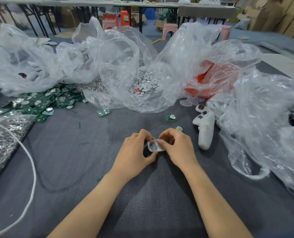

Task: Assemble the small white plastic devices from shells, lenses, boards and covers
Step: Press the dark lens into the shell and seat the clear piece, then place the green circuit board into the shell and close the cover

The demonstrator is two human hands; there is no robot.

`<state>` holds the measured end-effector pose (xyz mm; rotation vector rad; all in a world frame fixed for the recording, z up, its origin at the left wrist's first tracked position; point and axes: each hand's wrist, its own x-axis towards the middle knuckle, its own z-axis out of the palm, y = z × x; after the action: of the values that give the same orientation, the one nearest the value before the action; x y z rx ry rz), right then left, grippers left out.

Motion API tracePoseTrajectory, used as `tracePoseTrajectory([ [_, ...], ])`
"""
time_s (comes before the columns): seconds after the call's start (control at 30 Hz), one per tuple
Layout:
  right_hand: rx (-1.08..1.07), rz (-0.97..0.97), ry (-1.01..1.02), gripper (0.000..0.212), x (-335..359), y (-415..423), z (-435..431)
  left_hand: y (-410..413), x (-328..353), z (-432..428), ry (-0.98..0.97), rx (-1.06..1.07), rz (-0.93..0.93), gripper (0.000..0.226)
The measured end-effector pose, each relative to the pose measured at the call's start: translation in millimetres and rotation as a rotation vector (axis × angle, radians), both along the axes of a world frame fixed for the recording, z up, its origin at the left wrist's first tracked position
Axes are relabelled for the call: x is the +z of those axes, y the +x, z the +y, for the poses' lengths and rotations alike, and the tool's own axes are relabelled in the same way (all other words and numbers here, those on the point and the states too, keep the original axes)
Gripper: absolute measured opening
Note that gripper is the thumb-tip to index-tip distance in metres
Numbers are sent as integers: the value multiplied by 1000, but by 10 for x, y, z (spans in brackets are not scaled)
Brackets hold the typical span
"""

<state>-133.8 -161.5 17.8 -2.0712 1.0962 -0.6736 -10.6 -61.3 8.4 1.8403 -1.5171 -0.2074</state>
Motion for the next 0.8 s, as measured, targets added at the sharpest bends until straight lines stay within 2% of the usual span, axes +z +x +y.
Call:
tracePoseTrajectory([
  [0.17,-9,-1,-47,12,-54,11,10,8,-7,-2,-14,-15,-23,36],
  [0.3,0,16,-72,19,-106,18,-6,45,-7,18,-50,-48,49,47],
  [0.43,-10,-9,-75,23,-129,23,-7,217,145,-160,-202,43,74,28],
  [0.53,4,12,-80,22,-140,44,-2,433,381,-530,-207,87,11,23],
  [0.67,10,11,-84,29,-149,48,12,752,656,-1204,-88,149,-75,26],
  [0.8,14,42,-143,33,-156,48,36,1076,565,-1673,295,209,-98,45],
])
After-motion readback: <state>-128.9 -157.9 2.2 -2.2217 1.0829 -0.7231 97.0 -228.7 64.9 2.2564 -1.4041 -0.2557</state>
